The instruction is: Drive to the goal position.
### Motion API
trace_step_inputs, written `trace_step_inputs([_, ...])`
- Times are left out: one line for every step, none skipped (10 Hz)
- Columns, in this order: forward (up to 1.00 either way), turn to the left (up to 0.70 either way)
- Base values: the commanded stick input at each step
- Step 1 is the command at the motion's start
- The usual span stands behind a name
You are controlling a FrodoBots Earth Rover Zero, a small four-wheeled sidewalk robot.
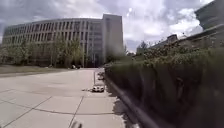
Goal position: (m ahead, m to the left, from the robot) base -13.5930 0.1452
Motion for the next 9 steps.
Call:
trace_step_inputs([0.06,0.00])
trace_step_inputs([0.05,0.00])
trace_step_inputs([0.06,0.00])
trace_step_inputs([0.06,0.00])
trace_step_inputs([0.06,0.00])
trace_step_inputs([0.06,0.00])
trace_step_inputs([0.06,0.00])
trace_step_inputs([0.06,0.00])
trace_step_inputs([0.06,0.00])
